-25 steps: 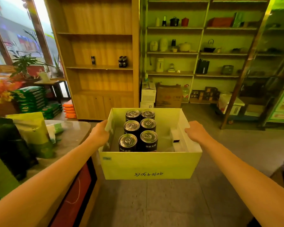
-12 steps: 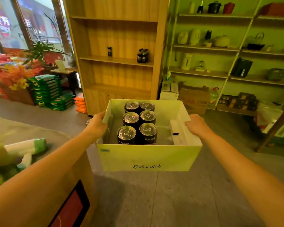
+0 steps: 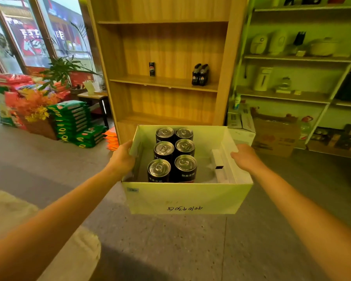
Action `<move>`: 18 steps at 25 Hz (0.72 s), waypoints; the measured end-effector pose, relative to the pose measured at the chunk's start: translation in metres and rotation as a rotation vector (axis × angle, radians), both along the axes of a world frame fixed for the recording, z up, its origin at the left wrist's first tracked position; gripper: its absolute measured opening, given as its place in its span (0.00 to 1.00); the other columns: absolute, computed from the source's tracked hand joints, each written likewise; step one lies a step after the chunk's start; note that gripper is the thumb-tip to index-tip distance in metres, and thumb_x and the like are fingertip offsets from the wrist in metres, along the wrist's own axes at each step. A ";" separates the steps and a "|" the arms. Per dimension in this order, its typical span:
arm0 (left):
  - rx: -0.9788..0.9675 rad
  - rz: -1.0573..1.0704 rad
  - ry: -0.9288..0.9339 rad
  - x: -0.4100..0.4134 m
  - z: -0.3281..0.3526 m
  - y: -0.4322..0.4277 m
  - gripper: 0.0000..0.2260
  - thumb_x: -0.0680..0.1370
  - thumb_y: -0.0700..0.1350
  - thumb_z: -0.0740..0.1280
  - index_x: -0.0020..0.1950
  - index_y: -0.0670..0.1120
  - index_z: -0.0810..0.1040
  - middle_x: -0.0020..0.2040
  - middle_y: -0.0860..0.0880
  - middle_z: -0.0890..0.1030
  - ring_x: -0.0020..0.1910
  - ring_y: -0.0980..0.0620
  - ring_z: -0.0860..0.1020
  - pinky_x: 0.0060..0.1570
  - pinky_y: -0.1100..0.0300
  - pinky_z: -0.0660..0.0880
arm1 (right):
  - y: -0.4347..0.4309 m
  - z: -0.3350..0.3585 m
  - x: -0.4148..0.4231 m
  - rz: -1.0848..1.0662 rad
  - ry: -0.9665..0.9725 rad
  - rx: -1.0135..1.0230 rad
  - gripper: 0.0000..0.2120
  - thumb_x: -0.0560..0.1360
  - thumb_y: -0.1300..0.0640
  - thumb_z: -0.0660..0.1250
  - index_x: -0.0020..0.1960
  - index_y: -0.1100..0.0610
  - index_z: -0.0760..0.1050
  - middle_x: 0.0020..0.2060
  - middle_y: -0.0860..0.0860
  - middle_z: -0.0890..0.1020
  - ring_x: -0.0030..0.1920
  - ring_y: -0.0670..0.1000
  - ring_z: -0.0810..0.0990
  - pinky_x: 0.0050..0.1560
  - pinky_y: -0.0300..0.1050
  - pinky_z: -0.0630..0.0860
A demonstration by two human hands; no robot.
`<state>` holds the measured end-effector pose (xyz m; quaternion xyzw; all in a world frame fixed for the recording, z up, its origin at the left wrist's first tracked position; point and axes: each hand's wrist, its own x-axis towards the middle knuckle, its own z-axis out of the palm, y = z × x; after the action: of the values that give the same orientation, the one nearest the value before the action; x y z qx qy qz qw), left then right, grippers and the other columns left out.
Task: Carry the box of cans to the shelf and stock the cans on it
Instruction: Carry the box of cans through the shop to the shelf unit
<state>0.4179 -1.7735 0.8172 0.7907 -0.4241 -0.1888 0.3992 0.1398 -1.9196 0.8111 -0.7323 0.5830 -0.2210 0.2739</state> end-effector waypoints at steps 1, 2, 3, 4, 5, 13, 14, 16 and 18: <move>0.002 0.015 -0.006 0.011 0.001 -0.018 0.22 0.77 0.32 0.58 0.71 0.42 0.64 0.66 0.38 0.72 0.64 0.38 0.71 0.56 0.48 0.72 | -0.023 0.000 0.015 0.008 0.004 -0.009 0.08 0.74 0.65 0.56 0.40 0.61 0.72 0.38 0.58 0.74 0.38 0.56 0.72 0.29 0.42 0.62; 0.008 0.034 -0.010 0.024 0.002 -0.039 0.22 0.77 0.32 0.58 0.71 0.42 0.63 0.67 0.38 0.72 0.65 0.38 0.70 0.58 0.47 0.72 | -0.049 0.000 0.033 0.017 -0.001 -0.016 0.08 0.74 0.65 0.56 0.44 0.62 0.74 0.40 0.59 0.75 0.40 0.56 0.73 0.31 0.43 0.64; 0.020 0.056 -0.012 0.035 0.001 -0.057 0.23 0.77 0.32 0.58 0.72 0.43 0.61 0.67 0.38 0.71 0.65 0.38 0.70 0.58 0.47 0.72 | -0.072 -0.001 0.048 0.025 -0.003 -0.015 0.08 0.74 0.65 0.56 0.47 0.63 0.74 0.42 0.60 0.75 0.42 0.56 0.73 0.34 0.43 0.65; 0.045 0.073 -0.022 0.049 0.000 -0.077 0.25 0.77 0.32 0.58 0.73 0.43 0.60 0.68 0.38 0.70 0.65 0.38 0.70 0.56 0.48 0.73 | -0.094 -0.003 0.063 0.036 0.002 -0.007 0.09 0.74 0.64 0.56 0.49 0.63 0.74 0.44 0.61 0.76 0.43 0.57 0.74 0.38 0.44 0.66; 0.067 0.087 -0.034 0.062 -0.001 -0.096 0.26 0.76 0.31 0.59 0.73 0.44 0.59 0.68 0.38 0.70 0.65 0.38 0.70 0.54 0.49 0.73 | -0.116 -0.005 0.078 0.052 0.002 -0.008 0.10 0.75 0.64 0.56 0.50 0.63 0.75 0.46 0.62 0.77 0.45 0.59 0.75 0.41 0.44 0.67; 0.035 0.238 0.024 0.164 -0.012 -0.263 0.25 0.77 0.34 0.60 0.73 0.46 0.61 0.67 0.40 0.72 0.63 0.38 0.72 0.59 0.43 0.72 | -0.318 -0.013 0.213 0.182 -0.030 -0.036 0.13 0.77 0.63 0.55 0.56 0.64 0.74 0.54 0.63 0.79 0.52 0.62 0.77 0.46 0.47 0.71; 0.032 0.255 0.045 0.175 -0.010 -0.280 0.25 0.77 0.33 0.59 0.73 0.46 0.60 0.67 0.39 0.71 0.64 0.38 0.71 0.59 0.43 0.72 | -0.338 -0.011 0.228 0.198 -0.028 -0.041 0.12 0.77 0.63 0.56 0.55 0.64 0.74 0.53 0.63 0.79 0.52 0.62 0.77 0.46 0.47 0.71; 0.036 0.277 0.055 0.198 -0.005 -0.313 0.25 0.77 0.32 0.57 0.73 0.45 0.59 0.67 0.38 0.71 0.65 0.38 0.71 0.60 0.43 0.71 | -0.375 -0.007 0.256 0.217 -0.020 -0.045 0.12 0.77 0.63 0.56 0.56 0.65 0.74 0.53 0.63 0.79 0.49 0.61 0.76 0.44 0.45 0.68; 0.044 0.308 0.054 0.223 -0.003 -0.344 0.26 0.77 0.31 0.56 0.73 0.45 0.59 0.67 0.39 0.71 0.65 0.38 0.70 0.60 0.43 0.71 | -0.407 -0.005 0.284 0.239 -0.017 -0.033 0.12 0.77 0.63 0.55 0.56 0.65 0.74 0.53 0.63 0.79 0.44 0.58 0.74 0.42 0.43 0.66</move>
<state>0.6406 -2.1174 0.8143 0.8495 -0.2826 -0.1555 0.4174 0.4242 -2.3261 0.8063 -0.7990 0.4855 -0.2025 0.2913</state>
